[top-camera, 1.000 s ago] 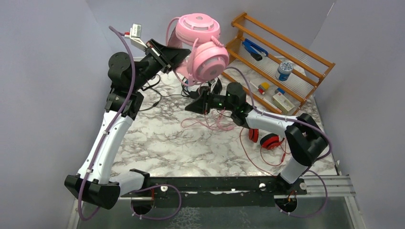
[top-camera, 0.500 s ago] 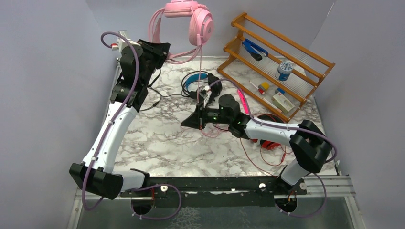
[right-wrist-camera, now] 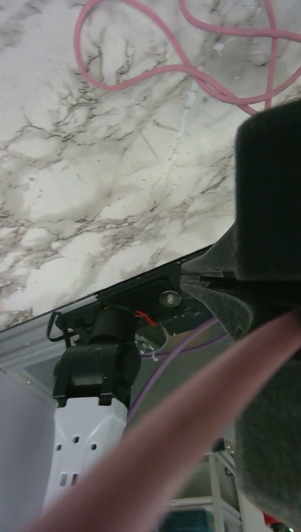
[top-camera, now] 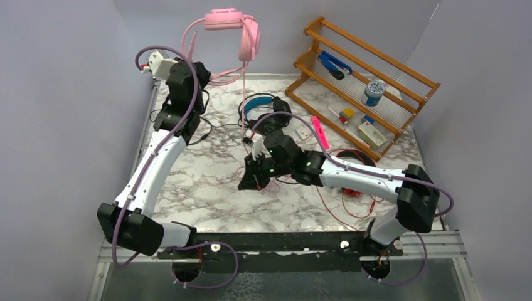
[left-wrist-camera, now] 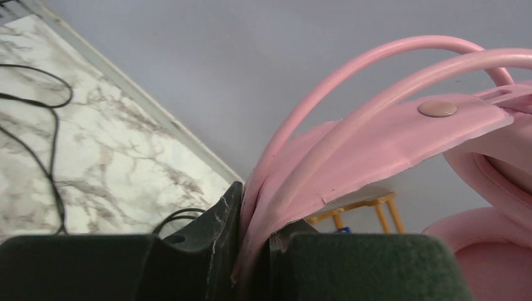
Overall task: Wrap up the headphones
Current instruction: Wrap the headphones cable around the headphones.
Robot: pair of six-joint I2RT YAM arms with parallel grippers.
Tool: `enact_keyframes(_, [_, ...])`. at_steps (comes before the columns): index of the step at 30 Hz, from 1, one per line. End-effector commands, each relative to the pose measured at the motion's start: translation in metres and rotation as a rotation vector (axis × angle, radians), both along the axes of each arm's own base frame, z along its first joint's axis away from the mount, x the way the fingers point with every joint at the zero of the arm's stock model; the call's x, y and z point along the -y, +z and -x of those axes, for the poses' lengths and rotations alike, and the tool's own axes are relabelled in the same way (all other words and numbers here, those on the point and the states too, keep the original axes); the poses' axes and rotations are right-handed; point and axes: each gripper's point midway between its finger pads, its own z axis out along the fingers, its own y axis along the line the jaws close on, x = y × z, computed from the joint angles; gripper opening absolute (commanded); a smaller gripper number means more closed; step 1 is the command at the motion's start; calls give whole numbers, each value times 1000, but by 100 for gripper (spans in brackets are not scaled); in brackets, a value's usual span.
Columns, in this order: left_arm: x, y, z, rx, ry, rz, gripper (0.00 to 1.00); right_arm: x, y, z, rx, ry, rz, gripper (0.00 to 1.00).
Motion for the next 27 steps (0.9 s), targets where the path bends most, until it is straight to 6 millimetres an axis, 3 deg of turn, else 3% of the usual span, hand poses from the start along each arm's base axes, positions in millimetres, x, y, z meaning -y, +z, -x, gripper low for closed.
enact_keyframes(1, [-23,-18,-9,6,115,-125,0,26,10,14,-37,-8,104,1])
enact_keyframes(5, [-29,-51,-7,-63,123,-220,0,41,14,27,-104,-10,163,1])
enact_keyframes(8, [-34,-68,-1,-84,103,-176,0,54,3,35,-155,-34,210,1])
enact_keyframes(11, [-32,-56,5,-37,26,-85,0,61,-16,27,-154,-99,266,1])
enact_keyframes(14, [-38,-35,14,-4,45,-89,0,63,-15,17,-114,-143,287,1])
enact_keyframes(20, [-45,-43,8,-82,81,-169,0,59,21,13,24,-95,225,1])
enact_keyframes(27, [-16,-69,-12,-146,-108,-308,0,65,87,-3,238,-75,214,1])
